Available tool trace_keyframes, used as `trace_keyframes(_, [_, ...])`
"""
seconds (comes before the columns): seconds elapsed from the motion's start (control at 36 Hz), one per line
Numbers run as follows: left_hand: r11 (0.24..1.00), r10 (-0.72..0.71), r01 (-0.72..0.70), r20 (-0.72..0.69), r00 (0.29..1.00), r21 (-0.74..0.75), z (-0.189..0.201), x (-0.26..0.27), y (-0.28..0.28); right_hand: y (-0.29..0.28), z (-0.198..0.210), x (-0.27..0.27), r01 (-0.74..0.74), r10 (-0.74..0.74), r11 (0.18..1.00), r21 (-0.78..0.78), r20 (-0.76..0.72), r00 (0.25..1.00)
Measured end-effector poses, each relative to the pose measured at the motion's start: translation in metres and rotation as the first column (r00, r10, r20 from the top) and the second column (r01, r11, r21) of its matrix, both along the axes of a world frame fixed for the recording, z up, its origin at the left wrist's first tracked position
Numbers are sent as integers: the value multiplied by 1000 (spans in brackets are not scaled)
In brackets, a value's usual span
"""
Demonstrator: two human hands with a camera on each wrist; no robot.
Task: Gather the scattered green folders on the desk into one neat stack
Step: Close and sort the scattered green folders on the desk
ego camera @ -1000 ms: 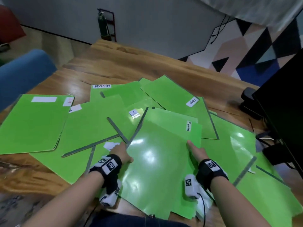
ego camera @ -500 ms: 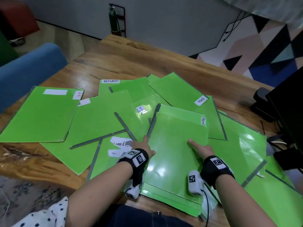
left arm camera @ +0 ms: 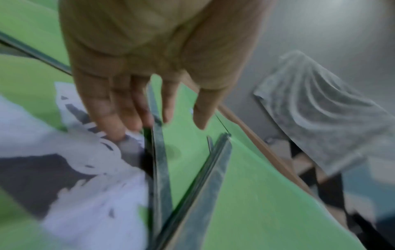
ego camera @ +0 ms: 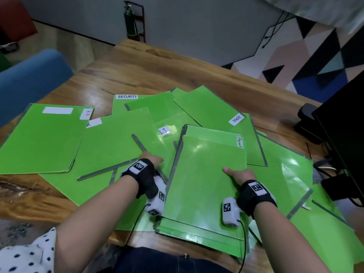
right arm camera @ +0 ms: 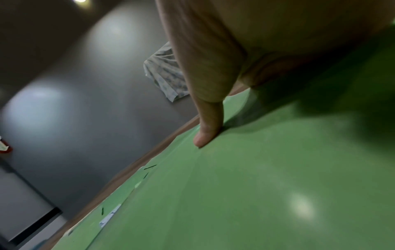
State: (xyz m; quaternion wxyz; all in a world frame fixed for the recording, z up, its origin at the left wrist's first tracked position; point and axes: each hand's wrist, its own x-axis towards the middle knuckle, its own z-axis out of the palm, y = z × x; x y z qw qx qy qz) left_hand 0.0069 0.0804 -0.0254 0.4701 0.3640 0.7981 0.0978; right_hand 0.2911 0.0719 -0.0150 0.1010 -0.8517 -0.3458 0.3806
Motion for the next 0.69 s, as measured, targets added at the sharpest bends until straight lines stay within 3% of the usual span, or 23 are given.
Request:
trace_keyframes(0.03, [992, 125, -126, 29, 992, 12, -3, -5, 4, 2, 2, 0, -16, 16, 1000, 0, 17, 1000])
trace_keyframes(0.08, [972, 234, -233, 60, 970, -16, -11, -12, 9, 5, 6, 0, -37, 37, 999, -5, 39, 999])
trace_keyframes(0.28, [975, 221, -214, 273, 936, -53, -36, 11, -5, 12, 9, 1, -80, 82, 996, -31, 71, 994])
trace_keyframes(0.33, [982, 187, -190, 239, 953, -10, -42, 11, -8, 12, 10, 2, -80, 82, 996, -32, 75, 994])
trace_keyframes(0.42, [990, 128, -131, 65, 990, 42, -33, 5, -8, 14, 11, 5, -83, 85, 996, -27, 78, 993])
trace_keyframes(0.56, [989, 34, -9, -169, 985, 147, -12, -23, -4, 17, 17, 7, -88, 89, 996, -10, 110, 990])
trace_keyframes(0.61, [978, 150, -118, -193, 970, 170, -14, -47, -1, 19, 20, 6, -90, 90, 996, -3, 123, 988])
trace_keyframes(0.69, [876, 483, -461, -219, 848, 146, -20, -89, -8, 21, 22, 5, -90, 89, 996, -2, 128, 988])
